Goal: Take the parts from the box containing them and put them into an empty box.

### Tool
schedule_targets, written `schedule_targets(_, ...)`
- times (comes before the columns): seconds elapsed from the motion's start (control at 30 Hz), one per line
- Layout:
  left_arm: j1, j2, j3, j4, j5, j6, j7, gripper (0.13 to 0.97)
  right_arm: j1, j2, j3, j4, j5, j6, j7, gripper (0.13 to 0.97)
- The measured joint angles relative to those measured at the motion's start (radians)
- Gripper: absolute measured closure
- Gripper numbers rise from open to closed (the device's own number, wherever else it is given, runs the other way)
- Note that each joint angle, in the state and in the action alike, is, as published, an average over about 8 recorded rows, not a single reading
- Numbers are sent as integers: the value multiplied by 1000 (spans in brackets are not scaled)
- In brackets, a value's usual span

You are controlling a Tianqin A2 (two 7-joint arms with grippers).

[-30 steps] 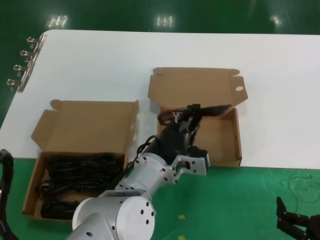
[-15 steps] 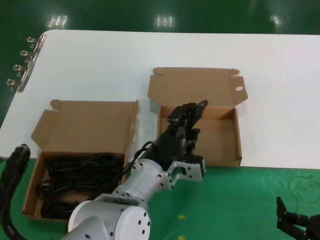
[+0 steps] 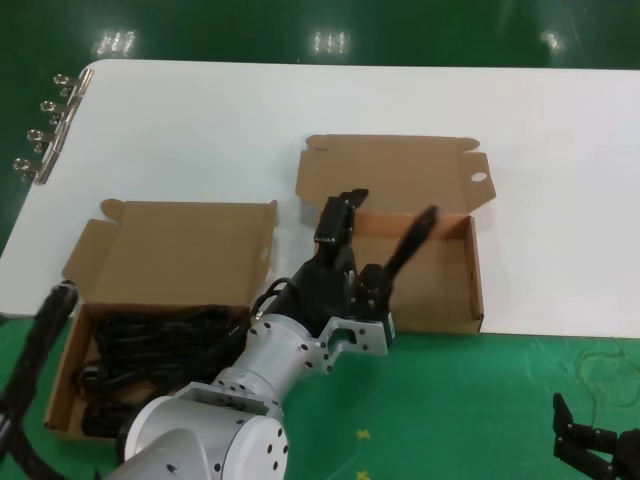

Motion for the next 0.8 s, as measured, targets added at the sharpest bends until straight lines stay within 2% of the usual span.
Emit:
schedule_targets(0.2,-24,6,52,59,30,-57,-100,258,0,0,0,0,0,0,0,129)
schedule_targets(0.33,-23,-6,69,60,40,-93,-171,258,0,0,0,0,0,0,0,129)
schedule_targets(0.43,-16,-20,72,47,42,-117,-215,221,0,0,0,0,0,0,0,129)
schedule_targets(0.6,-9,-31,70,35,43,-134,-243,160,0,0,0,0,0,0,0,129)
schedule_targets(0.8,-7,-32,68,33,41,-134,-244,142,0,0,0,0,0,0,0,129)
